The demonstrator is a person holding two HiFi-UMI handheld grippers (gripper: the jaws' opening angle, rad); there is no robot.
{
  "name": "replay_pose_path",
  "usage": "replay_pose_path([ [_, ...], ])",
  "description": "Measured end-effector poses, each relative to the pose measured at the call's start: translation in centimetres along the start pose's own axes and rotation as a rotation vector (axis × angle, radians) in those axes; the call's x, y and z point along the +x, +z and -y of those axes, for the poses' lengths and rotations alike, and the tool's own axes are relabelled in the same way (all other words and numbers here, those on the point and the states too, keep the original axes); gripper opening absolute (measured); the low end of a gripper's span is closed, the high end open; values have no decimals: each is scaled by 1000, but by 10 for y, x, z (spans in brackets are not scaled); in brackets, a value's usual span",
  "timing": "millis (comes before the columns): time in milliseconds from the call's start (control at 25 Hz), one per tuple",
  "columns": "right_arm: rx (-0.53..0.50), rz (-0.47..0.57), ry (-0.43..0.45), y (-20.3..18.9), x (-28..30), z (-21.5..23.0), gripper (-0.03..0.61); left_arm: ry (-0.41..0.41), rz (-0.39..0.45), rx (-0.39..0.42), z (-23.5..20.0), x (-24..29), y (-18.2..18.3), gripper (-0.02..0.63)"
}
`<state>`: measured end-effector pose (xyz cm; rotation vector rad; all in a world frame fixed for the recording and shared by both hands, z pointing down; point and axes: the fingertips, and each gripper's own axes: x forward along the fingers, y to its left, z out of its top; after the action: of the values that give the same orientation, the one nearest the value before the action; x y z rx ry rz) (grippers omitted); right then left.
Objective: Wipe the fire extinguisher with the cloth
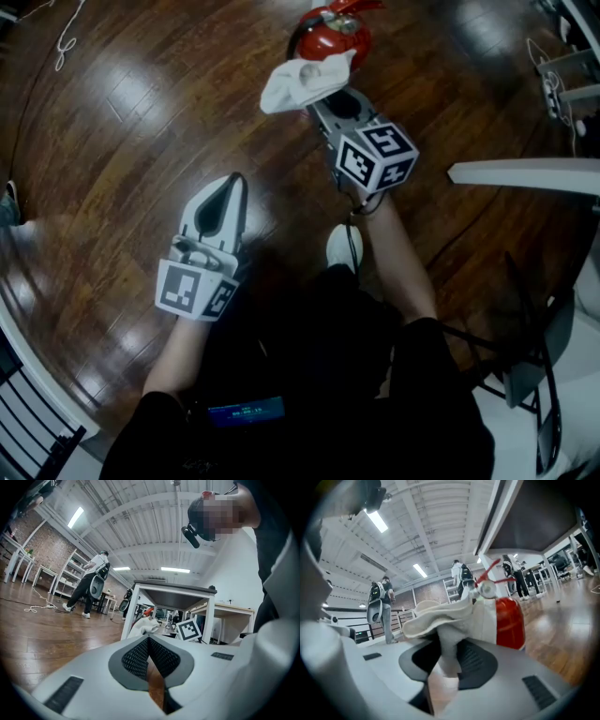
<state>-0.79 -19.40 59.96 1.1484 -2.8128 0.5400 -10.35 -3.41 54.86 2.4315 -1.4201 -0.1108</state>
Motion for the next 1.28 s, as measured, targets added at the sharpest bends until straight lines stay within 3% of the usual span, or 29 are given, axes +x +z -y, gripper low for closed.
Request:
replay_pose_path([
  [200,-39,76,49,54,5,-22,117,5,7,3,1,-4,3,2],
  [360,-11,72,42,54,18,-14,117,15,8,8,-2,-7,3,2],
  [520,26,38,31,29,32,1,117,26,1,7,-6,-9,0,2],
  [1280,-23,-283,-17,-119,66,43,115,44,-1,-3,-10,-4,-7,2],
])
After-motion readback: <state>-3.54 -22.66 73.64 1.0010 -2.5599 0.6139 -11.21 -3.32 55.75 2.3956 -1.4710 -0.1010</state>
